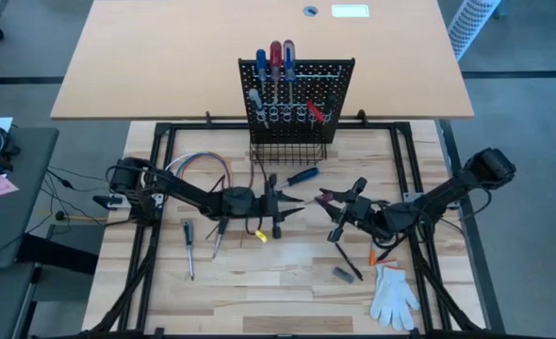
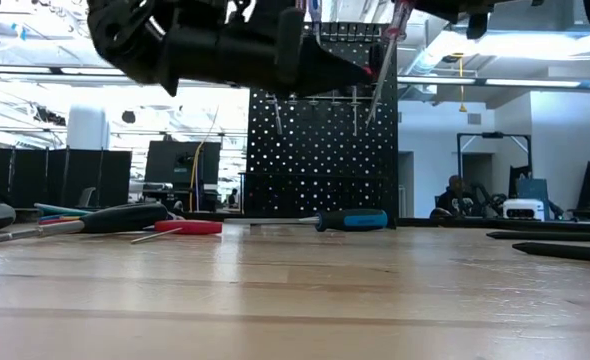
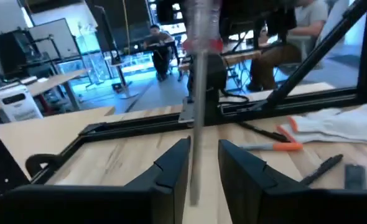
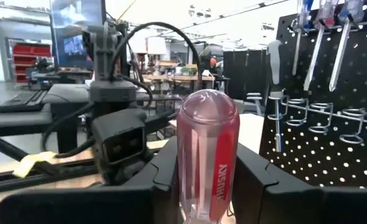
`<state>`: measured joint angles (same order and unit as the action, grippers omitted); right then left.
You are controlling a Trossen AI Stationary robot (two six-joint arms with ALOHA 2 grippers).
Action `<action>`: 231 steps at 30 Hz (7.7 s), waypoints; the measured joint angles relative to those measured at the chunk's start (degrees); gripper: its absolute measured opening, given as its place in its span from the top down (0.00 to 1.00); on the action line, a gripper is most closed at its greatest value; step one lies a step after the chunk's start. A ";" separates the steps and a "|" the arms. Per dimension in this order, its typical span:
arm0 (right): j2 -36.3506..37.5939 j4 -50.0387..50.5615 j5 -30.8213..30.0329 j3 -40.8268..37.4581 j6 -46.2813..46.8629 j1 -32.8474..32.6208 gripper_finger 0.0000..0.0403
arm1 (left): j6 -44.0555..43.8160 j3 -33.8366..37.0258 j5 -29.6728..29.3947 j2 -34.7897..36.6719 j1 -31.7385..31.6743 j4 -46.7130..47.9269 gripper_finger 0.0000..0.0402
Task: Hang tools onto peg board
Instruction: Hang the red transparent screwdriver on the black peg board, then hang the black and blue screwdriver on the black peg board
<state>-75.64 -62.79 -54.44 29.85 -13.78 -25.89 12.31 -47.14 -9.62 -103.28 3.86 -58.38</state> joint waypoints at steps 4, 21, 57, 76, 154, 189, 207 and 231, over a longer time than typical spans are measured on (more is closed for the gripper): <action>-0.01 -1.19 0.28 0.00 0.67 0.59 0.77 | -2.25 -0.04 6.62 0.00 -1.25 0.26 0.80; -0.18 -0.48 3.57 -0.02 2.37 1.56 0.77 | 0.40 -4.25 3.96 1.34 -1.32 17.66 0.52; -0.15 -0.69 5.11 -0.02 3.32 1.66 0.77 | 2.04 -4.30 3.38 1.92 -1.51 13.89 0.88; -0.15 -0.67 5.18 -0.02 3.24 1.66 0.77 | 1.82 -6.92 3.39 1.92 -1.56 19.93 0.84; 5.85 1.06 -8.57 0.00 -11.56 -8.96 0.34 | -13.82 -33.37 -13.17 2.32 -24.27 26.96 1.00; 5.85 1.06 -8.41 0.00 -11.17 -8.96 0.34 | -10.37 -33.39 -12.76 1.99 -21.61 41.21 0.61; 5.86 1.35 -8.41 0.00 -11.23 -8.99 0.34 | 2.92 -33.37 -20.23 2.37 -11.80 46.21 0.60; 5.85 18.71 8.07 -0.04 12.61 1.04 0.34 | 3.21 11.40 -18.73 28.88 3.22 43.98 0.60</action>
<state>-69.79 -44.09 -46.37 29.80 -1.17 -24.85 15.52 -35.74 -28.34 -74.40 7.08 -14.40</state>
